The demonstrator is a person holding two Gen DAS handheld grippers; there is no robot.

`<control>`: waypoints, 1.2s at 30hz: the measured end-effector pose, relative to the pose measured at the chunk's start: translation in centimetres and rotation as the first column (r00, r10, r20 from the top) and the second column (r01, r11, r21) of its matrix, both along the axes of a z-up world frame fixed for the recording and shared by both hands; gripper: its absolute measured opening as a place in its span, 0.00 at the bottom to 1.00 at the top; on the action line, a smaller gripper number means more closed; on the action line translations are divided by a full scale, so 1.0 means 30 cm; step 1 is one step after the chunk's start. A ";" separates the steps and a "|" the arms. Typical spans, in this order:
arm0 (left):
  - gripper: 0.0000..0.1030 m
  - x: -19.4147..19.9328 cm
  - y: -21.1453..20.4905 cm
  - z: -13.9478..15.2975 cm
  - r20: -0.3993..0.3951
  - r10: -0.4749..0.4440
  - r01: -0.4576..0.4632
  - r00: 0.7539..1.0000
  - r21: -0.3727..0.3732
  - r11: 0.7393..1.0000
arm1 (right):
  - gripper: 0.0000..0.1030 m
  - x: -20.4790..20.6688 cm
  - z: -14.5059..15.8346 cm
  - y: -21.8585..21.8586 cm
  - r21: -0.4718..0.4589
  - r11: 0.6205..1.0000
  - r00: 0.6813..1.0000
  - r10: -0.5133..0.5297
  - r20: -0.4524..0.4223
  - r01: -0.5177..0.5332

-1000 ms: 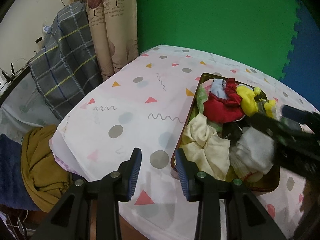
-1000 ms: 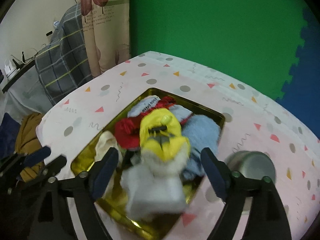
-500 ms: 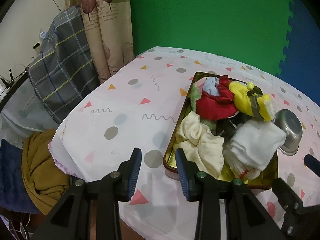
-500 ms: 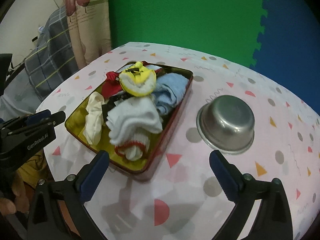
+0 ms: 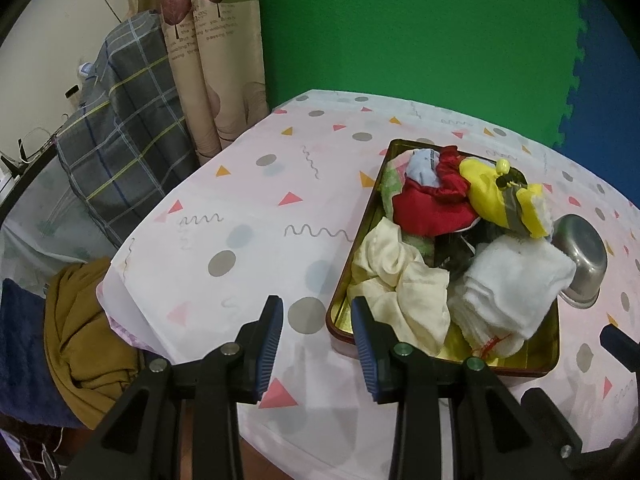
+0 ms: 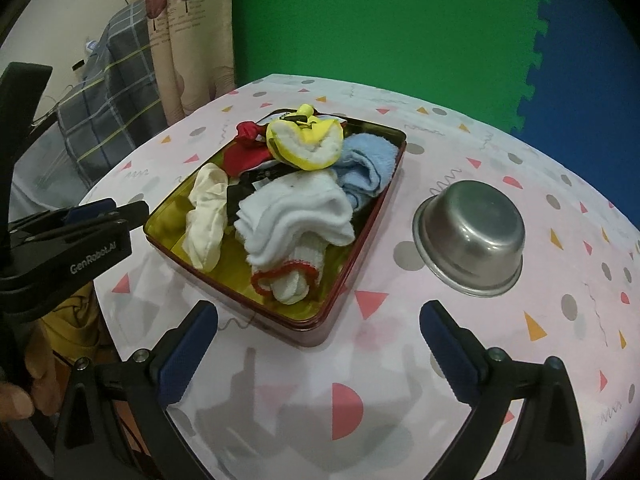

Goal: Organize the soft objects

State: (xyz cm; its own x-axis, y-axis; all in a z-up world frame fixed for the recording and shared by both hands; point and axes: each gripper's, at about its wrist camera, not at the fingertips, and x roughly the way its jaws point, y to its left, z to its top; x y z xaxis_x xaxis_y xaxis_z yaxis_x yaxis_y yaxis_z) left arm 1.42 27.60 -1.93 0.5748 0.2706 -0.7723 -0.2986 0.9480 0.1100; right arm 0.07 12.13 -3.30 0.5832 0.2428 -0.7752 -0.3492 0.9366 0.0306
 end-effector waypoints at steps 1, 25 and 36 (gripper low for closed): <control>0.35 -0.003 -0.001 0.002 -0.001 0.000 0.000 1.000 0.000 1.000 | 0.98 0.000 0.000 0.000 0.000 1.000 1.000 0.000 0.000 0.000; 0.35 -0.002 0.000 -0.001 -0.001 0.003 -0.003 1.000 0.002 1.000 | 0.98 0.006 -0.029 0.005 0.002 1.000 0.999 -0.008 -0.035 0.008; 0.35 -0.003 0.001 -0.003 -0.003 0.002 -0.002 1.000 0.002 1.000 | 0.98 0.009 -0.034 0.009 -0.006 1.000 0.999 -0.002 -0.043 0.001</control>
State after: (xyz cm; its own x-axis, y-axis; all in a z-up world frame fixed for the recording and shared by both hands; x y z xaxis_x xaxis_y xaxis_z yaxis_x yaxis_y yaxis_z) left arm 1.34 27.65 -2.03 0.5722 0.2732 -0.7733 -0.3002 0.9472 0.1124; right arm 0.35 12.39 -4.31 0.5498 0.2371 -0.8009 -0.3463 0.9373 0.0398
